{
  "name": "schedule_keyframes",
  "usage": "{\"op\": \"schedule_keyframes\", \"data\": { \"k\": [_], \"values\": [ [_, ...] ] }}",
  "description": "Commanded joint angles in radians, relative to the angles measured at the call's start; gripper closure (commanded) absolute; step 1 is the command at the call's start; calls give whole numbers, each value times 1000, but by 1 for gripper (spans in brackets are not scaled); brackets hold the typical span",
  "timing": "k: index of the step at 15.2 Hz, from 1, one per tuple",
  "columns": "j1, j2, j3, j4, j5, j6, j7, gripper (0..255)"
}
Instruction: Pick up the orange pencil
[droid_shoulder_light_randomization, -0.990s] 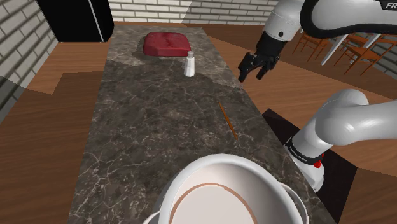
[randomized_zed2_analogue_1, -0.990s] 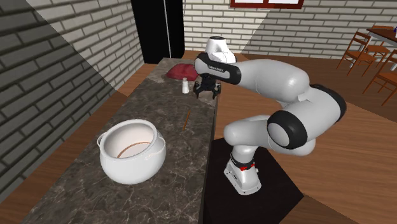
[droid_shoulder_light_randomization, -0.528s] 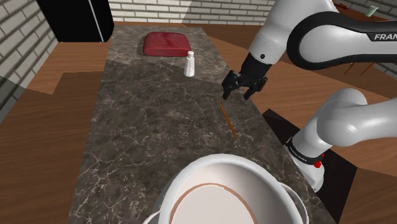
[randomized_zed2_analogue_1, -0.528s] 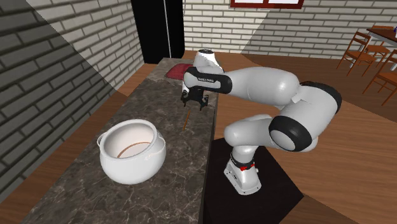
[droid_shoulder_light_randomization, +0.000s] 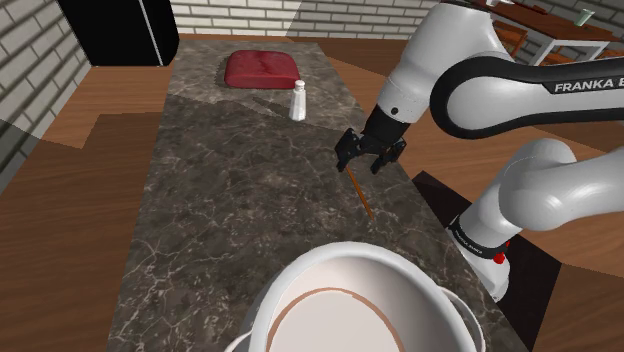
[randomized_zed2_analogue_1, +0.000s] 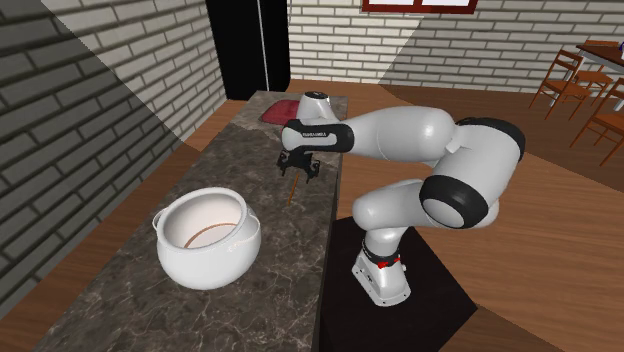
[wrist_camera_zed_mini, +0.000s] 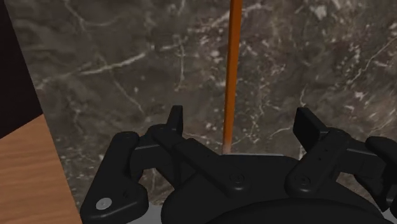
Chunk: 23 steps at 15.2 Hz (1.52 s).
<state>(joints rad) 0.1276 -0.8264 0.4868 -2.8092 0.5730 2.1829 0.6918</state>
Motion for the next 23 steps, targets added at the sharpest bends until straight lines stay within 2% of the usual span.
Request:
{"op": "schedule_keyframes", "data": {
  "k": [1, 3, 4, 13, 23],
  "values": [
    [8, 13, 12, -27, 18, 39, -8, 0],
    [8, 12, 12, -27, 18, 39, -8, 0],
    [7, 14, 13, -27, 18, 41, -8, 255],
    [8, 13, 12, -27, 18, 39, -7, 255],
    [-14, -47, -40, 73, -46, -118, 22, 255]
  ]
}}
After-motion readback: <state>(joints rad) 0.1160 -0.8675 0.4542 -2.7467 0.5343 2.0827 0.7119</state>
